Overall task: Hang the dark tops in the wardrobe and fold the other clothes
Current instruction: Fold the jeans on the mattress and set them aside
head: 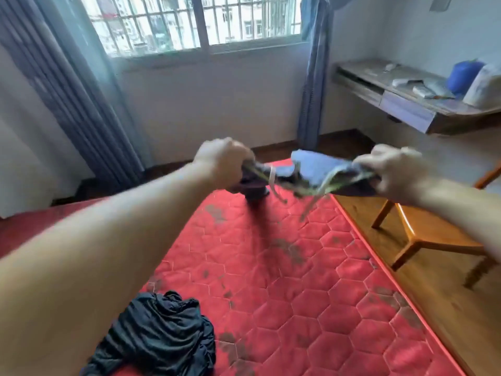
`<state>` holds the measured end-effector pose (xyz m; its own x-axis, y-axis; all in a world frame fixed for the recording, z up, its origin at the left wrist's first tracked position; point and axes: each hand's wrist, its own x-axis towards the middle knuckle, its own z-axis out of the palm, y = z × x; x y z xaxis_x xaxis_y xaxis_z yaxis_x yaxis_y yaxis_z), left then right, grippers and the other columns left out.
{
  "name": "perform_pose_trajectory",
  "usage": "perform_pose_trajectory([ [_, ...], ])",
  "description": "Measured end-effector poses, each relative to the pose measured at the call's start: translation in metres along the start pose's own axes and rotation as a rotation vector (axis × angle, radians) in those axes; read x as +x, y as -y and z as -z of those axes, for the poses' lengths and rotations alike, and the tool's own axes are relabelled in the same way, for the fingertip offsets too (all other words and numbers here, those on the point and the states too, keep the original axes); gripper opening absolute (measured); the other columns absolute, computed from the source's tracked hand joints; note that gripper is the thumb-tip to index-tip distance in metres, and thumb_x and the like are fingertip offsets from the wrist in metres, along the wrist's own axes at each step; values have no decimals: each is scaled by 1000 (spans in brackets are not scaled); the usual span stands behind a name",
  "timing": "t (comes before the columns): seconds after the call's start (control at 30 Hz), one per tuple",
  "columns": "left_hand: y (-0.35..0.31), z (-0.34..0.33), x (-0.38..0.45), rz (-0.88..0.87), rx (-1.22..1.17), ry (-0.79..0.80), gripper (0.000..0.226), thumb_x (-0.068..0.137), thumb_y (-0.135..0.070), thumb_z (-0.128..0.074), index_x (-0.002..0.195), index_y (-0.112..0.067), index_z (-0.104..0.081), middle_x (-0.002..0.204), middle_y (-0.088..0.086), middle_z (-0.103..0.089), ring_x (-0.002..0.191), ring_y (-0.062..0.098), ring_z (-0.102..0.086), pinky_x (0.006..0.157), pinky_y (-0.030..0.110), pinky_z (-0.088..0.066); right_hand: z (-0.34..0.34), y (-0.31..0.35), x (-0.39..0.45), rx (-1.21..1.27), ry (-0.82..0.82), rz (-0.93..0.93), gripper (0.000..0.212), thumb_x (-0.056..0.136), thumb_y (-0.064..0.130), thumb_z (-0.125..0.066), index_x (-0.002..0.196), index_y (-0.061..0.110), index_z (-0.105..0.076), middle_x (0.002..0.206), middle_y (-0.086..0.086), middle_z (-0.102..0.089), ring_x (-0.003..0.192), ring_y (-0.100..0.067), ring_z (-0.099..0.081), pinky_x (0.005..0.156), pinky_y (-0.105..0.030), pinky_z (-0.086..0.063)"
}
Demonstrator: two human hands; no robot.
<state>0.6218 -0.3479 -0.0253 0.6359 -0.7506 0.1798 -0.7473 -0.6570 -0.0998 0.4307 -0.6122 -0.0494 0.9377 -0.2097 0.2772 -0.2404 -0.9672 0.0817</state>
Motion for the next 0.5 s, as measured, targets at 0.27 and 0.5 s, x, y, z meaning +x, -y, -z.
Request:
perform_pose_trajectory([
  [0.27,-64,-273,-144,-244,40,517,32,85,-19,-52,113,-27,-66,113,-2,-67,106,26,-64,80,31,-46,-258,66,-168,-71,663,137,29,87,26,-44,114,30,-54,113,4,-52,112,-20,-55,88,-38,-37],
  [0.5,-113,-433,-309,-144,-109,811,32,88,-18,-48,113,-32,-64,113,-2,-61,111,25,-58,86,36,-36,-393,125,-355,49,919,23,29,88,26,-40,115,30,-51,115,4,-49,115,-21,-51,89,-39,-38],
])
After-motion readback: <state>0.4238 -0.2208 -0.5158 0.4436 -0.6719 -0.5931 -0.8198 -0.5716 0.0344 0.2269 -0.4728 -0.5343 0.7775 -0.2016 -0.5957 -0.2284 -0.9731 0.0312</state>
